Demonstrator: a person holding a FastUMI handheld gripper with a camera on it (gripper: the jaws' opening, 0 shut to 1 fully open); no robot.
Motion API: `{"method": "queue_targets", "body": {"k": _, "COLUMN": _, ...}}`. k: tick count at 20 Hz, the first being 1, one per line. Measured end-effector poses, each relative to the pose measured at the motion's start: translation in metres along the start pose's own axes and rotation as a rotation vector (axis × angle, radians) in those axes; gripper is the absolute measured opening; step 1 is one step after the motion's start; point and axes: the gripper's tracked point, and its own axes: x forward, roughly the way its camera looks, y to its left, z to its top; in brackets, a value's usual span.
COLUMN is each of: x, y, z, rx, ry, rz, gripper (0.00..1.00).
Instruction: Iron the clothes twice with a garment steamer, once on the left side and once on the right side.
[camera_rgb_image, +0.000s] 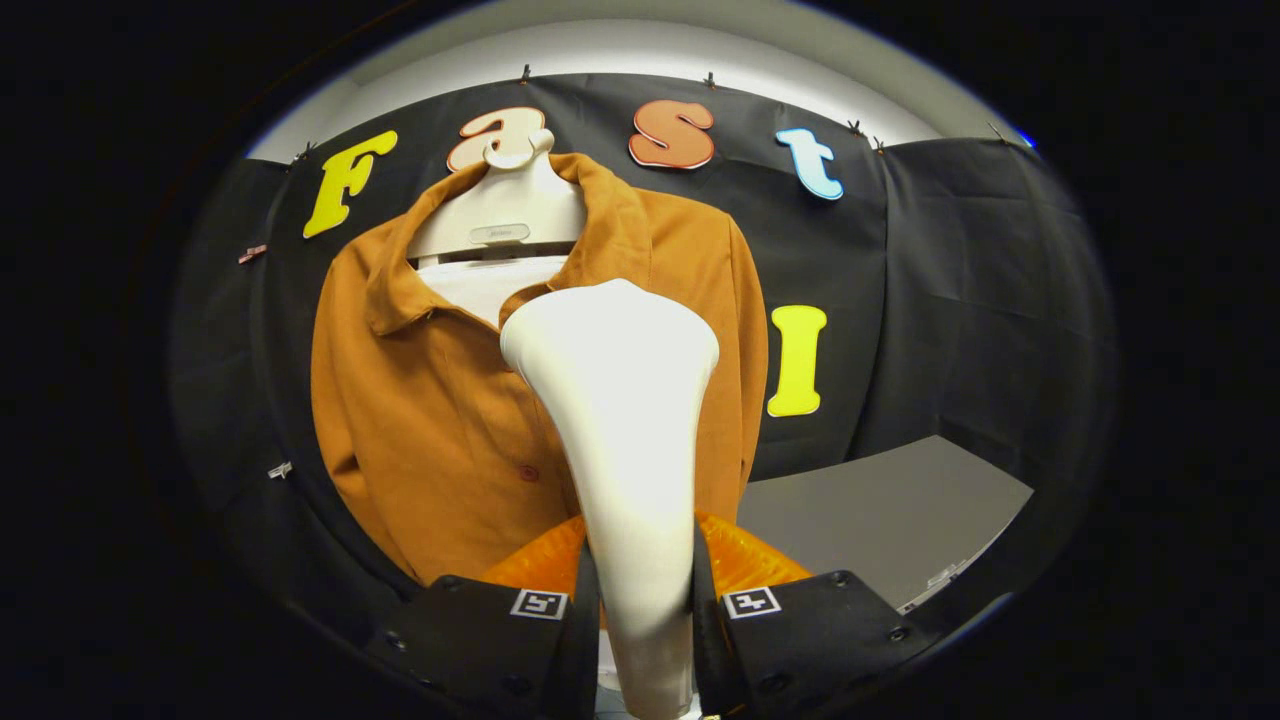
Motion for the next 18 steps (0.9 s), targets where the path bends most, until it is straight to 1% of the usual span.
{"method": "queue_targets", "body": {"k": 5, "x": 0.028, "y": -0.005, "z": -0.007, "rx": -0.026, "ry": 0.044, "rz": -0.024, "gripper": 0.42}}
{"method": "queue_targets", "body": {"k": 9, "x": 0.041, "y": -0.007, "z": -0.023, "rx": -0.059, "ry": 0.092, "rz": -0.047, "gripper": 0.42}}
{"method": "queue_targets", "body": {"k": 18, "x": 0.051, "y": -0.009, "z": -0.078, "rx": -0.099, "ry": 0.223, "rz": -0.067, "gripper": 0.42}}
